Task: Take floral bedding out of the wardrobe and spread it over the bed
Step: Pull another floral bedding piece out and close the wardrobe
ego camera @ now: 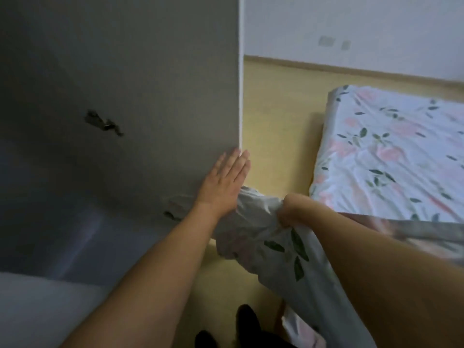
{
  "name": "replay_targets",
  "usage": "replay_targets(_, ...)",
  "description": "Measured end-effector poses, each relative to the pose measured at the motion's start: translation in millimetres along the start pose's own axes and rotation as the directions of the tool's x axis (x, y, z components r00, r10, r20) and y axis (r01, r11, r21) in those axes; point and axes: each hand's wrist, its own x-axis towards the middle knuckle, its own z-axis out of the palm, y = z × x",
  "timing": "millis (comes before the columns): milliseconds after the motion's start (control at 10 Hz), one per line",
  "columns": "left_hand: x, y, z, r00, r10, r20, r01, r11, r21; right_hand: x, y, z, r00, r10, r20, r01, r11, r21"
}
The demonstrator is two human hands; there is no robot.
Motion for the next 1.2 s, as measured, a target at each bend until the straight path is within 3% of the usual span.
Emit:
replay_targets(100,43.0,29.0,-16.8,0.991,0.131,-0.014,-0.128,0.981,0.146,-4.2,50.7,-2.0,0.994,0.106,-0.002,-0.106,0.994,0.032)
replay_targets(200,70.9,49.8,-29.1,0.996,0.088,0.029,-0.093,0.959,0.266,-10.8,95.8,-0.1,0.974,0.223,-0.031,-0.219,0.971,0.094)
replay_targets(400,74.0,47.3,-38.2,0.940,-0.185,0.286,0.076,0.932,0.354,-10.0,118.5,0.9,0.956,0.265,-0.128,-0.250,0.961,0.120)
replay_targets(500,63.9,45.3,-39.9,0.937,-0.112,0.330,-0.046,0.899,0.435,-4.0,108.2,-3.0,0.966,0.250,-0.069,-0.239,0.962,0.132)
replay_targets(600,54.9,47.8,-40.5,0.925,-0.099,0.367,-0.067,0.908,0.414,1.1,90.4,-2.9,0.975,0.175,-0.139,-0.146,0.969,0.200)
replay_targets(700,43.6,51.1,-41.6,0.895,-0.117,0.431,-0.089,0.899,0.428,4.9,63.2,-3.2,0.990,0.099,-0.102,-0.078,0.978,0.194)
replay_targets(800,25.9,52.7,-49.9,0.802,-0.208,0.560,-0.065,0.901,0.428,5.4,32.1,-3.8,1.000,0.022,-0.021,-0.020,0.994,0.107)
replay_targets(900,-1.1,45.7,-50.7,0.711,-0.324,0.624,0.007,0.891,0.455,3.3,6.7,-1.3,0.994,-0.067,-0.092,0.070,0.997,0.029)
replay_targets(1000,-45.3,21.1,-28.0,0.641,-0.441,0.628,-0.026,0.805,0.592,-4.4,-27.7,8.4,0.981,-0.167,-0.095,0.165,0.986,-0.029)
replay_targets(1100,-84.0,5.2,-15.5,0.621,-0.505,0.600,0.076,0.801,0.594,-12.1,-62.7,22.2,0.961,-0.263,-0.087,0.257,0.964,-0.069)
replay_targets(1200,-126.8,-19.1,-10.2,0.565,-0.571,0.596,0.275,0.811,0.517,-25.4,-99.3,38.2,0.935,-0.342,-0.091,0.334,0.938,-0.090)
